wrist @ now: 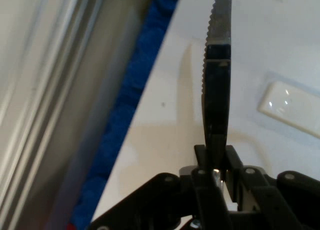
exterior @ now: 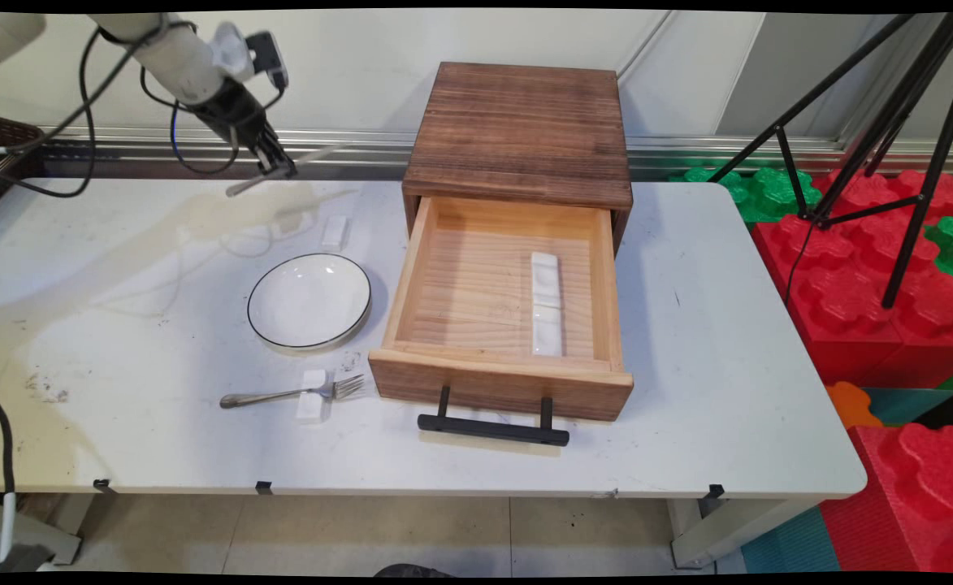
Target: Place the picked object into the drawer
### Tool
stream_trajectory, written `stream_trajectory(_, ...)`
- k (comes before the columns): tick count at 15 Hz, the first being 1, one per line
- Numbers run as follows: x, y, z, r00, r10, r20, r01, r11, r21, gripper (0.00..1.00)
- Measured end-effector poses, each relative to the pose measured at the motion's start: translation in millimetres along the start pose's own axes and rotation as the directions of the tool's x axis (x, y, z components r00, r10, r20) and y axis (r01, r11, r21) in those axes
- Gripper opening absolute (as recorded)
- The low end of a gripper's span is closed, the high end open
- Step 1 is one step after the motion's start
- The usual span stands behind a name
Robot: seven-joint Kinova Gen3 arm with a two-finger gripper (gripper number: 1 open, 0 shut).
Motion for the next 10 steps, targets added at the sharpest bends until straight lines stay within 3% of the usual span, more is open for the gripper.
stream_trajectory(6,18,8,-47,0.996,-0.064,-0.064,0.069,0.994,0.082,0.0)
stream_trajectory(10,37,23,-82,0.99,-0.072,-0.121,0.085,0.991,0.104,0.0)
